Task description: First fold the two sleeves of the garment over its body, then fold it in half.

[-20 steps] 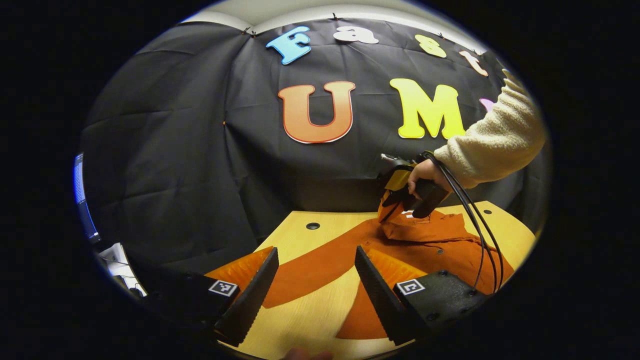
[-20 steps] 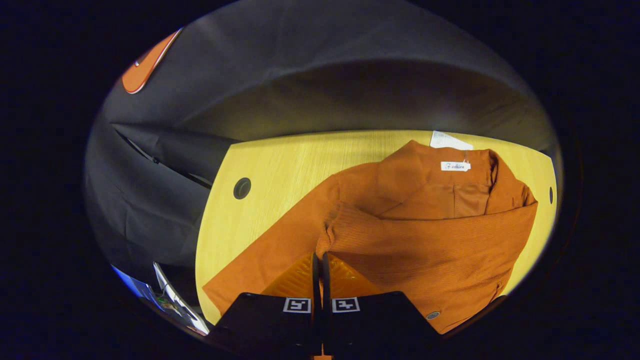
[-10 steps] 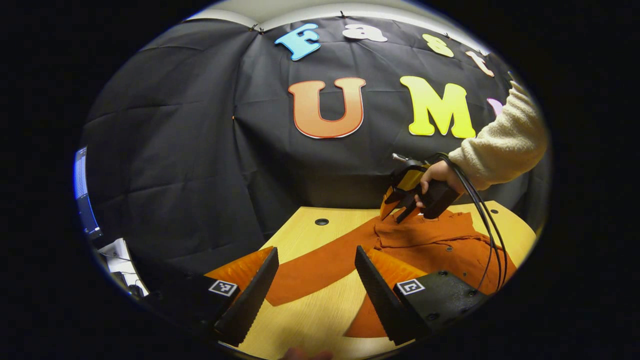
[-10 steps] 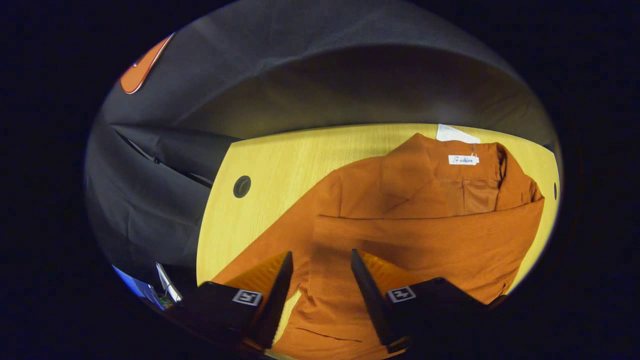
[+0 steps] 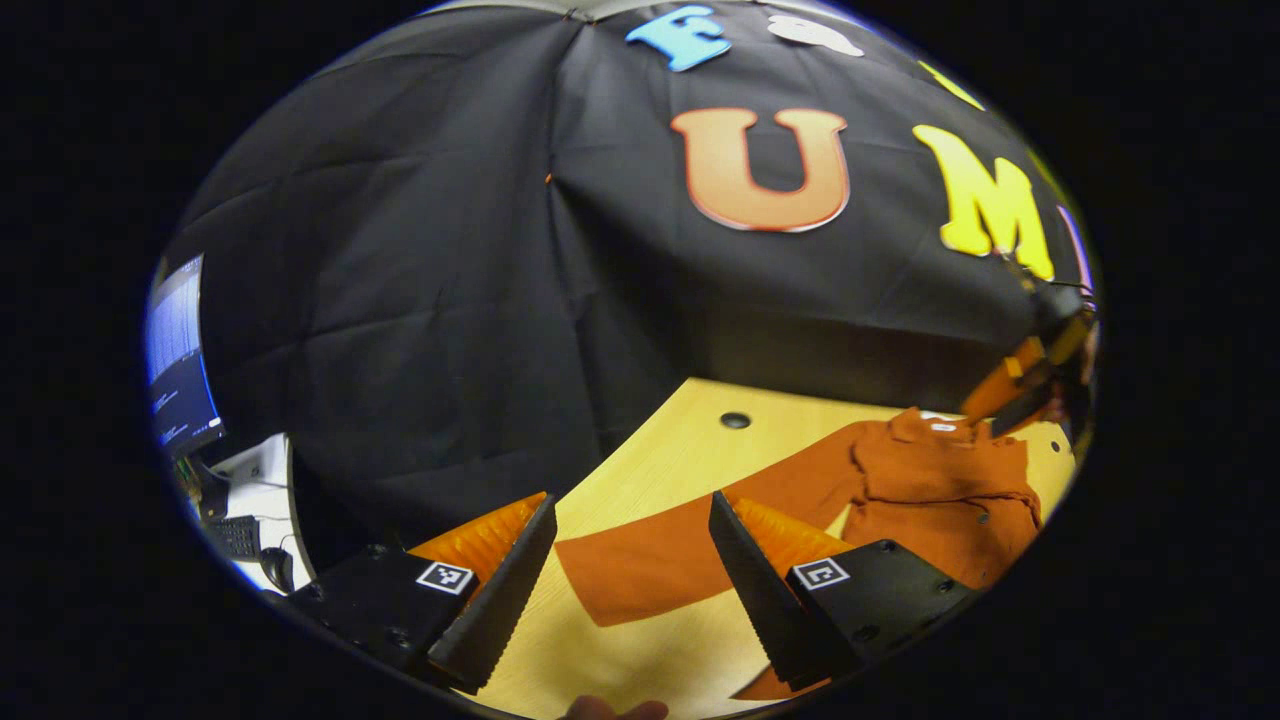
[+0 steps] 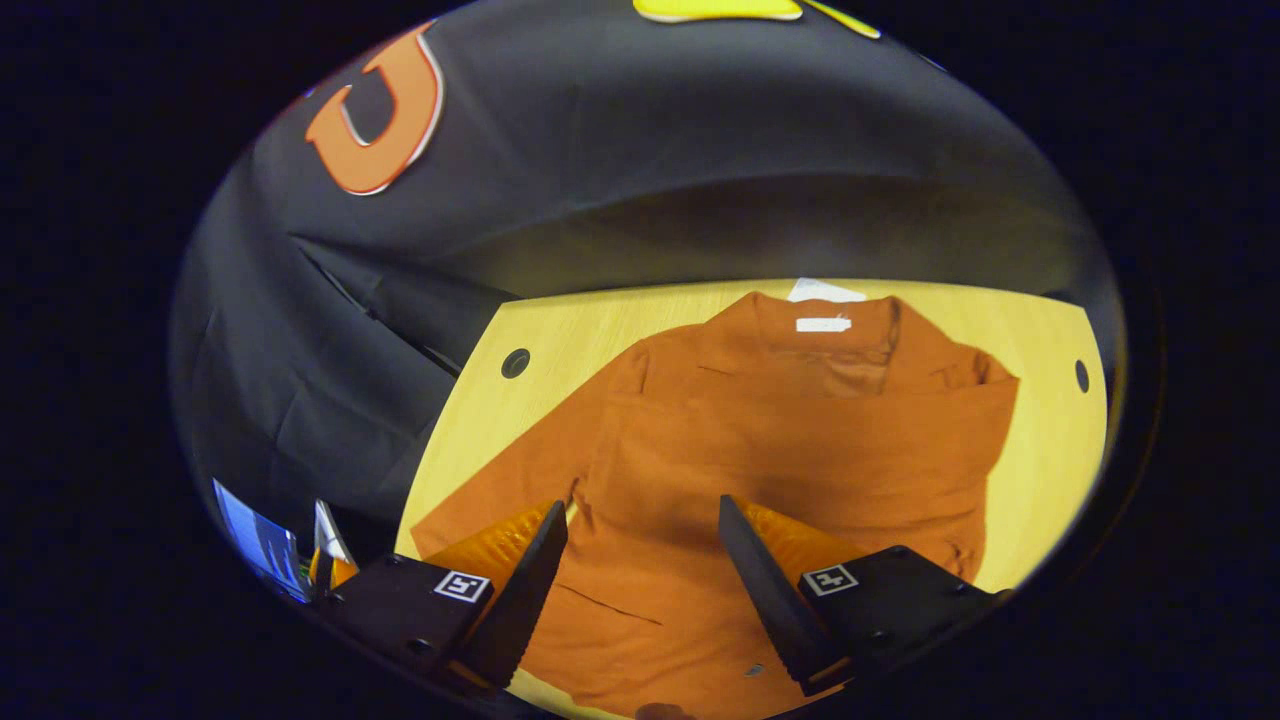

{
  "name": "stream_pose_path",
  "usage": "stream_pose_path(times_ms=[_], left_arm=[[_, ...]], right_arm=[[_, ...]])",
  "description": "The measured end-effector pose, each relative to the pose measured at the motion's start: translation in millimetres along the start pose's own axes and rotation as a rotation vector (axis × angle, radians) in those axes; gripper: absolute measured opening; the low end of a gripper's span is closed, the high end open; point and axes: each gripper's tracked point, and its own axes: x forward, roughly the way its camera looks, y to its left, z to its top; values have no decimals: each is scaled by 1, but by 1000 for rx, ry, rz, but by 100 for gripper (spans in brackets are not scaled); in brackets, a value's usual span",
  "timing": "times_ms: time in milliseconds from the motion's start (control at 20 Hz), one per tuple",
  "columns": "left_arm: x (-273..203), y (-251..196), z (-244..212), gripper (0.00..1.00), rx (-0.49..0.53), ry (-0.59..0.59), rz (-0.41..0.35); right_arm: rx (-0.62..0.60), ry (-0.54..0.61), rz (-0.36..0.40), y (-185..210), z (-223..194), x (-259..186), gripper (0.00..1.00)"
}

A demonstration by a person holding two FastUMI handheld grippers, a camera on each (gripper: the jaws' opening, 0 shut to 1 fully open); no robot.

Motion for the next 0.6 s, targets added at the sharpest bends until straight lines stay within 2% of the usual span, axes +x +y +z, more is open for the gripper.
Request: stream_pose_path(times_ms=[100,150,200,250,350,450,550,600], left_arm=[[23,13,-12,100,56,64,74],[30,21,-26,99,68,113,102],[39,22,-45,99,58,182,102],[44,19,-60,99,34,241,99],[47,15,-89,99,-39,378,96],[51,16,-107,99,-141,483,143],[55,19,-115,100,-229,571,165],[55,20,-118,100,-248,615,161]], right_arm=[[-38,-29,-9,-14,-18,-34,97],[-43,-32,-7,-19,-31,-49,93],[-46,-38,-1,-23,-43,-63,93],[-54,-42,3,-28,-57,-76,98],[-110,-42,-10,-45,-84,-104,97],[-168,-42,-22,-60,-110,-128,97],[-153,-36,-8,-71,-135,-147,94],[-130,-40,-4,-76,-144,-154,97]])
